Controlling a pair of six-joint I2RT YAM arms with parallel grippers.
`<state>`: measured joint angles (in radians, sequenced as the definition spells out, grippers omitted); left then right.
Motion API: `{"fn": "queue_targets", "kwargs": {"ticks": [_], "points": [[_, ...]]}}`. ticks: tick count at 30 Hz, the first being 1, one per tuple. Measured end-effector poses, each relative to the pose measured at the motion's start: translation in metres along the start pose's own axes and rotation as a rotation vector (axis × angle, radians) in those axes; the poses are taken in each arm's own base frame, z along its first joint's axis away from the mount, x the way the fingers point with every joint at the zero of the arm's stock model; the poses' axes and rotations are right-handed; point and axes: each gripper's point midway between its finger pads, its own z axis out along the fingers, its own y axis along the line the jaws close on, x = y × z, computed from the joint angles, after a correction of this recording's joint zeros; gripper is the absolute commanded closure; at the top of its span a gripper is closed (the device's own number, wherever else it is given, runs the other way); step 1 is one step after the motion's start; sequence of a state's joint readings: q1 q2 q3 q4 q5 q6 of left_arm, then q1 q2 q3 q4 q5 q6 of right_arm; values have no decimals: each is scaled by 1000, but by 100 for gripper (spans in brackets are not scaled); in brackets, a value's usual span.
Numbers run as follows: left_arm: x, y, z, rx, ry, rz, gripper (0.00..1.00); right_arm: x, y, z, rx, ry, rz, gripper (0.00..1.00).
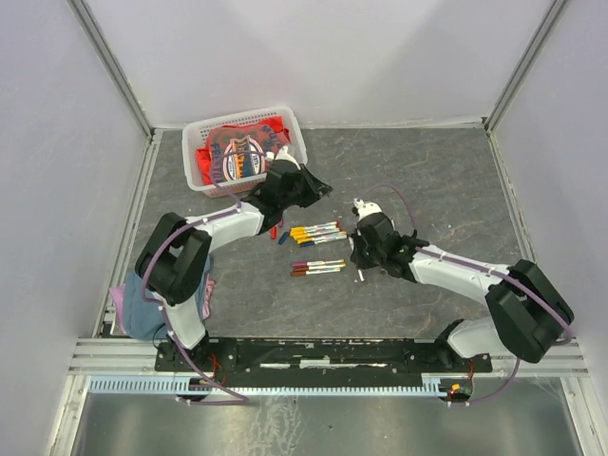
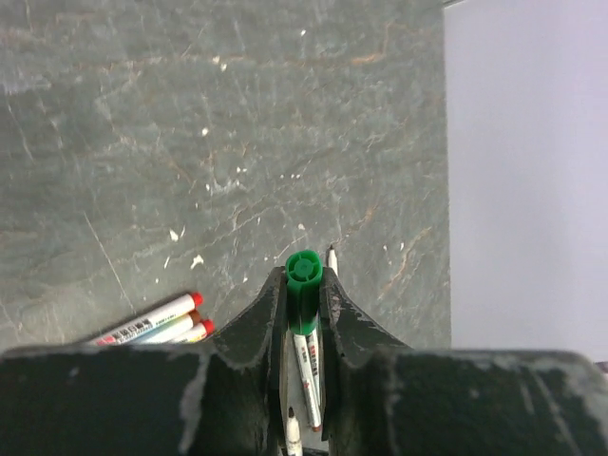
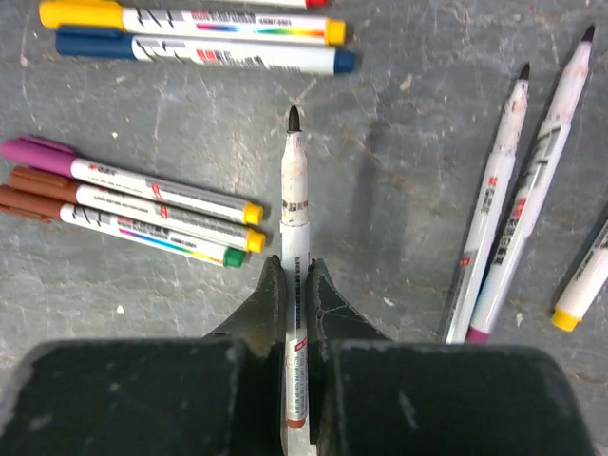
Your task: Open the pen caps
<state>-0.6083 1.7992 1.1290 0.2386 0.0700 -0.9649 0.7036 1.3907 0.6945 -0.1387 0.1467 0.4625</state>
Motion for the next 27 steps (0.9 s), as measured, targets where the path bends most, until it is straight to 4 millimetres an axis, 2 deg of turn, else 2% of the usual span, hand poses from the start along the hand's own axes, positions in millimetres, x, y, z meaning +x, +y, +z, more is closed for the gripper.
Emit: {"fn": "queue_targets", "kwargs": {"ticks": [2, 4, 9, 13, 17, 21, 27], "points": [[-11, 2, 0, 34, -21, 5, 97, 9, -2, -3, -20, 18, 11, 99], [-18, 8, -2, 53, -23, 6, 97, 10, -4, -7, -30, 20, 22, 99], [-22, 59, -22, -97, -12, 75, 97, 2, -10, -12, -25, 5, 45, 99], [-30, 83, -45, -259, -25, 171, 97, 2, -17, -11, 7, 27, 51, 96], [-30, 108, -65, -413, -6, 252, 97, 4, -25, -6, 47, 52, 53, 92], [-22, 137, -84, -556, 56, 315, 97, 8, -33, -4, 86, 84, 48, 89], [-16, 163, -107, -697, 108, 380, 95, 7, -39, 0, 121, 94, 45, 84]]}}
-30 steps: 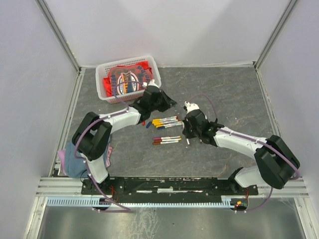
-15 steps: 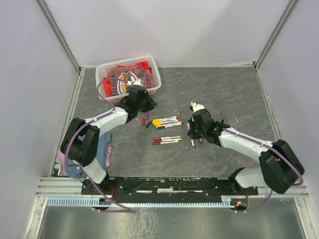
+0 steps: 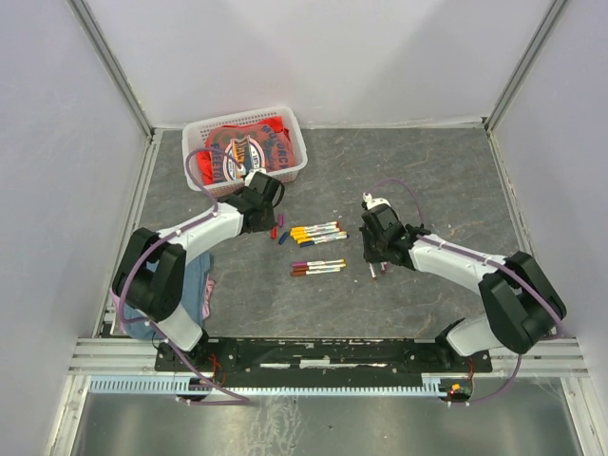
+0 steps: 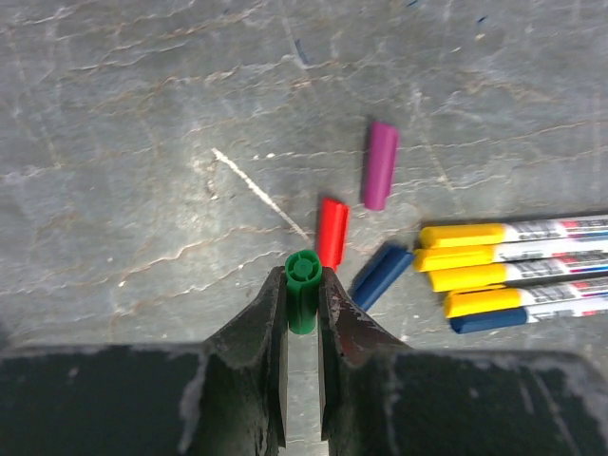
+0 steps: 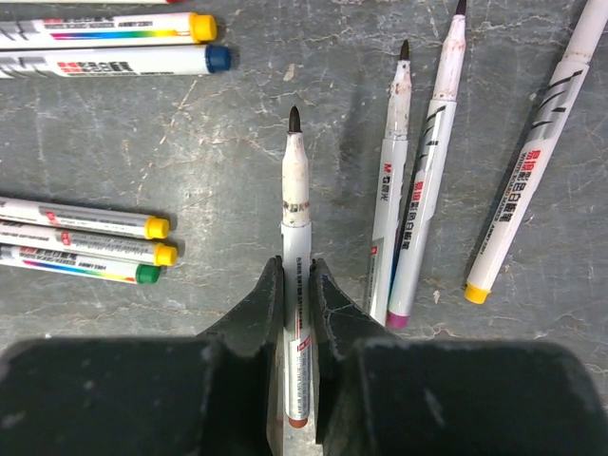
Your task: Open the pen caps
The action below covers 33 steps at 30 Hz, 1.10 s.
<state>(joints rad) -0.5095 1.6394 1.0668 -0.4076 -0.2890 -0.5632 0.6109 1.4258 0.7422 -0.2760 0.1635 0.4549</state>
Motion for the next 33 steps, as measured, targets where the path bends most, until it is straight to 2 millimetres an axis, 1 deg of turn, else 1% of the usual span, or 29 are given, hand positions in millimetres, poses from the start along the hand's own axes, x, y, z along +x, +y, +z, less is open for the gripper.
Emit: {"fn": "queue_targets", "kwargs": {"ticks": [4, 8, 15, 20, 24, 30, 33], "points": [[8, 10, -2, -59, 13, 44, 93, 3, -5, 7, 28, 22, -1, 80], [14, 14, -2, -94, 28, 80, 91, 7, -10, 13, 53, 45, -1, 78], [29, 18, 11, -141, 75, 115, 76, 8, -17, 17, 87, 56, 1, 75], [31, 19, 13, -146, 81, 118, 71, 8, -20, 21, 104, 62, 4, 71], [30, 18, 13, -145, 80, 117, 67, 8, -21, 21, 108, 61, 6, 68], [36, 19, 19, -153, 95, 123, 67, 8, -23, 20, 114, 61, -1, 64], [36, 19, 20, -154, 96, 123, 66, 7, -23, 17, 113, 59, -7, 62]]}}
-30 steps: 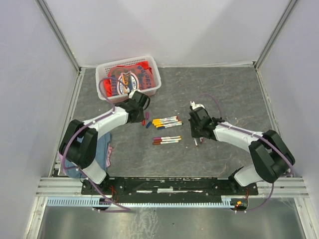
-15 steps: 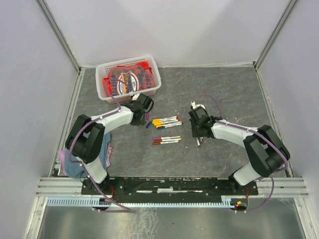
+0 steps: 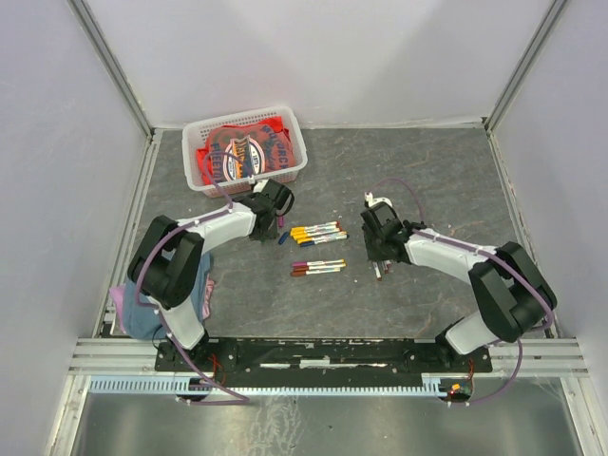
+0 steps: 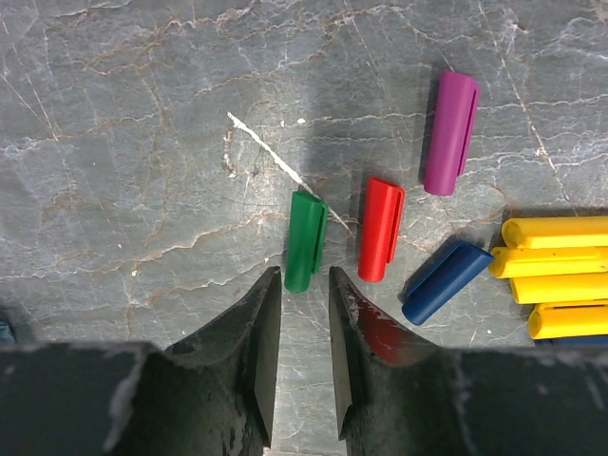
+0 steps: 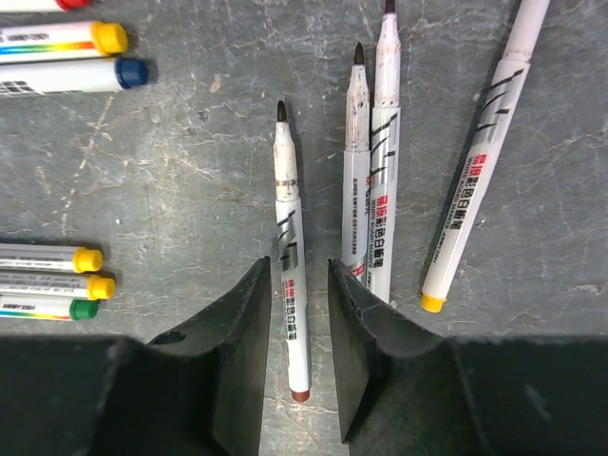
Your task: Open the pen caps
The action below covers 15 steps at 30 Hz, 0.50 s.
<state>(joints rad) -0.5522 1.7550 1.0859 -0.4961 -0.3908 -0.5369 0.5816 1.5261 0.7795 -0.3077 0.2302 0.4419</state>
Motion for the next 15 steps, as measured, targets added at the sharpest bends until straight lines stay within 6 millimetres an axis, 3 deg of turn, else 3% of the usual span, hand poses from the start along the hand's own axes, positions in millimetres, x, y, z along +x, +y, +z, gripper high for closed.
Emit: {"fn": "queue_targets", "kwargs": {"ticks": [8, 15], "points": [[-5, -1, -5, 12, -19, -9, 60, -19, 8, -24, -41, -72, -55, 52], [-14, 3, -23, 39, -65, -32, 57, -28, 44, -44, -129, -115, -229, 47]]}}
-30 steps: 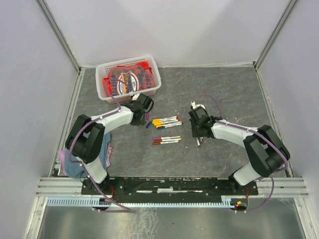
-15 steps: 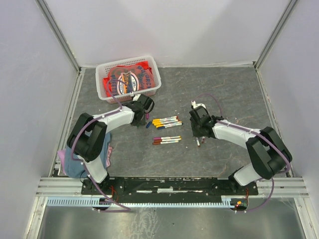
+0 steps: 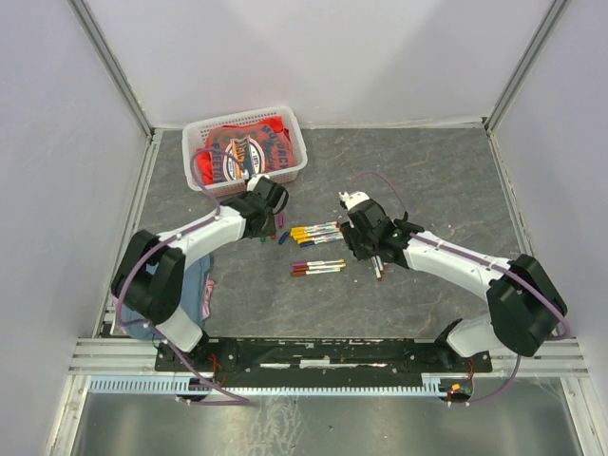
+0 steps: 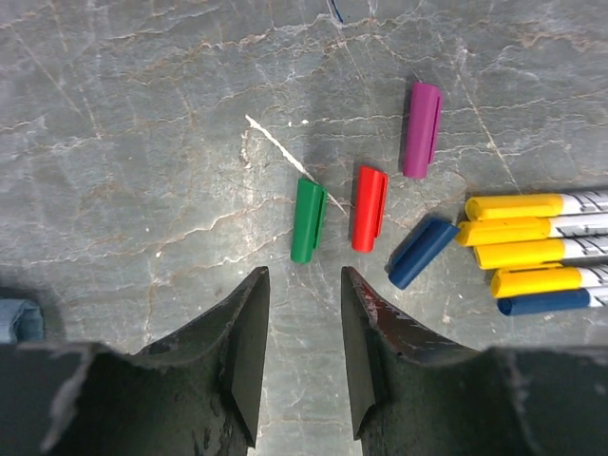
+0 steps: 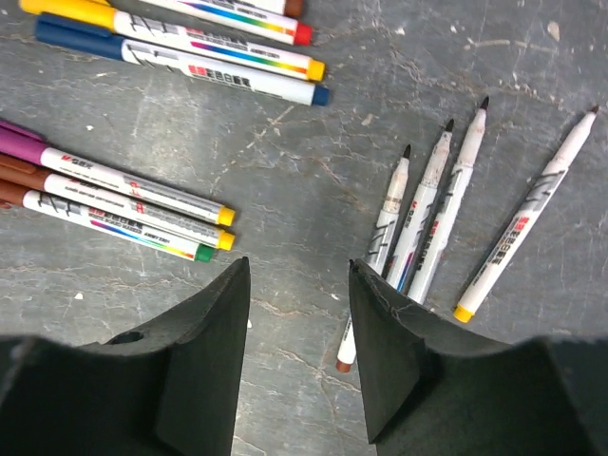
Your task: Open the pen caps
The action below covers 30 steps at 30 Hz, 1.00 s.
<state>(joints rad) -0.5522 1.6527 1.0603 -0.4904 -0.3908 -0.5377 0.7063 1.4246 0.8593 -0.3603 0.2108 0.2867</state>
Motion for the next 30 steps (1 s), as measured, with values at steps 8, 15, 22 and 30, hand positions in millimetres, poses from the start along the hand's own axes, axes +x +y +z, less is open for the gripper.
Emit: {"fn": "queue_targets", "kwargs": {"ticks": [8, 15, 22, 30], "points": [[-23, 3, -54, 96, -140, -52, 58, -22, 10, 0, -30, -28, -53, 47], [-5, -26, -95, 237, -223, -25, 76, -56, 29, 28, -49, -20, -61, 51], [56, -51, -93, 303, -178, 44, 90, -92, 44, 62, -51, -16, -40, 55], [83, -88, -102, 399, -206, 53, 94, -113, 46, 89, -69, -15, 21, 60]]}}
